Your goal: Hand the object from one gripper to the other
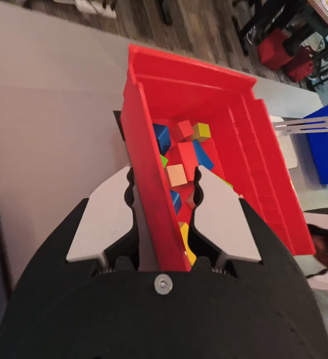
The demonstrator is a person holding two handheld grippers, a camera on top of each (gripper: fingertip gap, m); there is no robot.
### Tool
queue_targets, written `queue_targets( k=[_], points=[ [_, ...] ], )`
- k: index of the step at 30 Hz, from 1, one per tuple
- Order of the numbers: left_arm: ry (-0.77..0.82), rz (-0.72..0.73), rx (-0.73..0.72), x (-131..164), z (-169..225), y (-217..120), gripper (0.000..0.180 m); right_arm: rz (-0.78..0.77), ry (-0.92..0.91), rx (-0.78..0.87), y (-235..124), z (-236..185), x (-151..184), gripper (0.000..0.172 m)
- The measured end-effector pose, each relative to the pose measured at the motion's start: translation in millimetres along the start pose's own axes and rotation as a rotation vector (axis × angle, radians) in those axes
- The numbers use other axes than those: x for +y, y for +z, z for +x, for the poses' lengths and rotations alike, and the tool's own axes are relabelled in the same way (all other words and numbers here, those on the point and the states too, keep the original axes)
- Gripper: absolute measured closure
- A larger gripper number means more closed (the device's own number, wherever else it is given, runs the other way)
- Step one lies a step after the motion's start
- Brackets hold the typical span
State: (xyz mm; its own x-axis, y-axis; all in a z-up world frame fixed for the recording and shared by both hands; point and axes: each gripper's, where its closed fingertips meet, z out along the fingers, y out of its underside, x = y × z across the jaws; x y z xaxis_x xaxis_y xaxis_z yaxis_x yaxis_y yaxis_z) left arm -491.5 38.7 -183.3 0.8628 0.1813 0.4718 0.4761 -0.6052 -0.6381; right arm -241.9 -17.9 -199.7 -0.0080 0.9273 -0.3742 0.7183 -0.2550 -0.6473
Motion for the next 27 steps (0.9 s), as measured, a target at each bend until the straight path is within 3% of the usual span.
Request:
queue_targets(
  k=[4,7,12,14,17,24,27],
  points=[
    [0.164,0.123,-0.082,10.4,32.6,-68.2,0.112,0.003,-0.128,0.087,-83.0,-1.2,42.2,0.086],
    [0.347,0.094,-0.08,60.7,91.3,-93.2,0.12,-0.057,-0.21,0.239,-147.3,19.1,99.1,0.084],
    [0.609,-0.111,-0.064,193.6,165.4,-65.1,0.117,-0.091,-0.307,0.497,-221.8,49.8,193.2,0.073],
    [0.694,-0.124,-0.111,222.9,168.9,-53.1,0.111,-0.106,-0.363,0.579,-234.0,59.7,227.4,0.073],
    [0.771,-0.241,-0.183,259.2,157.2,-35.9,0.1,-0.057,-0.372,0.567,-228.8,61.7,263.2,0.078],
    [0.876,-0.119,-0.278,252.0,160.2,-39.4,0.092,0.005,-0.525,0.732,-233.2,63.6,269.5,0.104],
    [0.948,-0.132,-0.335,244.8,148.5,-45.6,0.084,0.009,-0.543,0.809,-250.8,73.5,269.7,0.106]
  ],
)
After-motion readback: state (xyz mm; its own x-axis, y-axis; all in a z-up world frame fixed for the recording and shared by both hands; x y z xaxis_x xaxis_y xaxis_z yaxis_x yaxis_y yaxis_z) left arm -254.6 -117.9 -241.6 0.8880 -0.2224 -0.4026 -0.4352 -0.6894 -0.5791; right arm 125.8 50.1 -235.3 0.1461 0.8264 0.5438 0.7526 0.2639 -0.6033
